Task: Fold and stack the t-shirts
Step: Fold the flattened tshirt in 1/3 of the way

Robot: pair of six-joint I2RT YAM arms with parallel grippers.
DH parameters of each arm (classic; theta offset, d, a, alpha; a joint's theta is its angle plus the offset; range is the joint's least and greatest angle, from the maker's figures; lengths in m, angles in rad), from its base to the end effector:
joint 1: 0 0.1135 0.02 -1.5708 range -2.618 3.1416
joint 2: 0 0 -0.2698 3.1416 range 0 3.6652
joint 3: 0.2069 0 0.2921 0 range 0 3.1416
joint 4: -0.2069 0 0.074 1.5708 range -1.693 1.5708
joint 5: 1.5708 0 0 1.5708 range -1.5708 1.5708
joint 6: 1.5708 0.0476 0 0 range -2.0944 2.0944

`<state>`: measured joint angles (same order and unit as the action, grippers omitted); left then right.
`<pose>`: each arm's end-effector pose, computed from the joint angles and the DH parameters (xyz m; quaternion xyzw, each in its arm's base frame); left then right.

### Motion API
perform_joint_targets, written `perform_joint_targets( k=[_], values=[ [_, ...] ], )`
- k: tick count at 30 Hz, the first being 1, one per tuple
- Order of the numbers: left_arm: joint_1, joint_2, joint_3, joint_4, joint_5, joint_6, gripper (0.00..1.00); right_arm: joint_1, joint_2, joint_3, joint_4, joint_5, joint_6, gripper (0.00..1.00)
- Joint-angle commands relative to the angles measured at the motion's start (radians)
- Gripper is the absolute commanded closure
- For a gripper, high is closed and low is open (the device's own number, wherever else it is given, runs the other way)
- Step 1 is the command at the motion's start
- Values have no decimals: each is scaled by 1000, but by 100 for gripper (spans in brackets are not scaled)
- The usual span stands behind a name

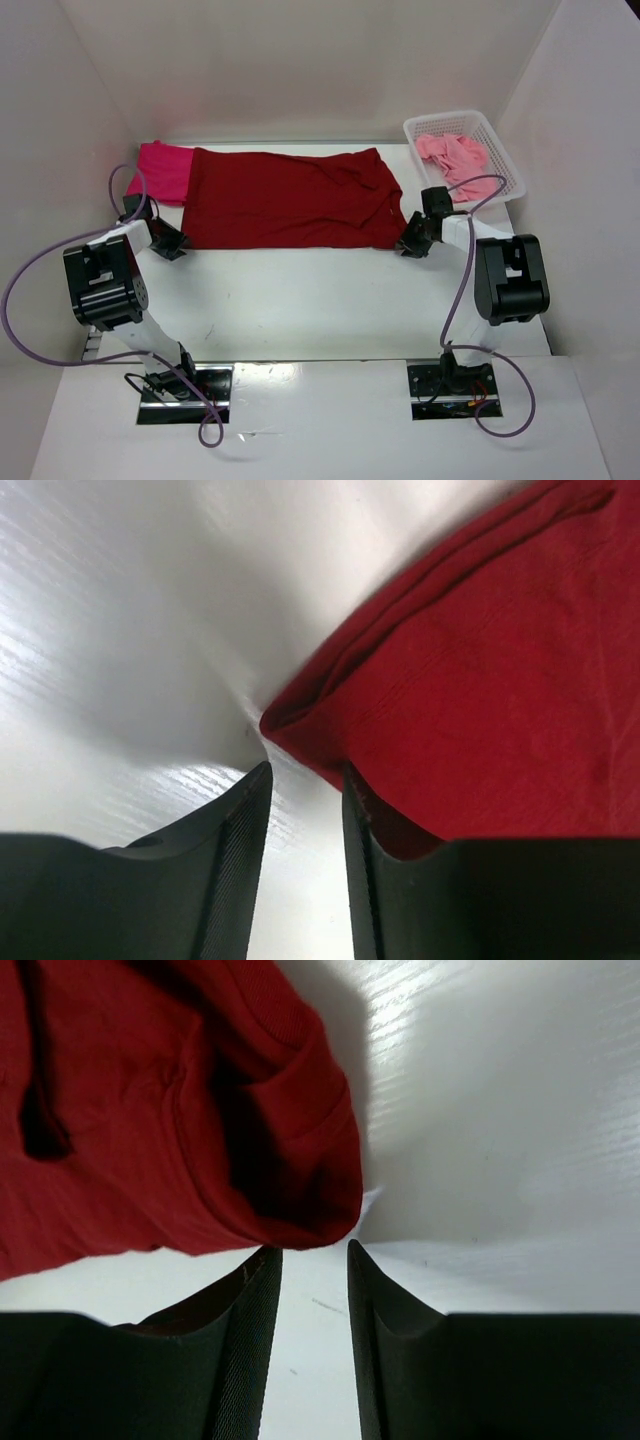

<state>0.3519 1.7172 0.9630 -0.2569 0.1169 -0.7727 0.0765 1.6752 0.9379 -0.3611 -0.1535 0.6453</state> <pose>0.3522 0.1234 0.1256 -0.4979 0.8203 -0.1125 0.2579 0.3536 0.0344 0.1263 0.2548 0.9355 0.1521 0.1920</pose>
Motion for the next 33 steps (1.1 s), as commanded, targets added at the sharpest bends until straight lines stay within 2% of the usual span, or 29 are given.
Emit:
perform_joint_targets(
  k=[1,3,7,10,11,14,15,21,26,30,33],
  values=[
    [6,42,11,28,-26,-8,60,-23,40,-2,91,25,48,62],
    [6,42,11,28,-36,-8,65,-44,55,9,100,45,59,59],
    [6,51,11,28,-36,12,77,-57,92,41,100,58,68,60],
    [6,70,32,28,-26,23,84,-66,104,59,100,58,77,80],
    [6,70,33,19,-26,23,90,-66,115,71,100,58,89,85],
    [6,79,42,19,-26,33,96,-66,115,72,90,78,108,98],
    [6,79,42,10,-26,44,100,-66,92,58,90,95,108,99],
    [6,1,14,-71,-26,96,100,-86,-90,-63,10,68,139,100],
    [15,-143,-12,-240,-78,200,100,-109,-340,-168,-116,26,160,100],
    [15,-275,-35,-343,-141,225,100,-144,-479,-186,-243,-15,180,100],
    [1,-306,34,-433,-151,247,100,-170,-528,-166,-378,-58,191,100]
  ],
)
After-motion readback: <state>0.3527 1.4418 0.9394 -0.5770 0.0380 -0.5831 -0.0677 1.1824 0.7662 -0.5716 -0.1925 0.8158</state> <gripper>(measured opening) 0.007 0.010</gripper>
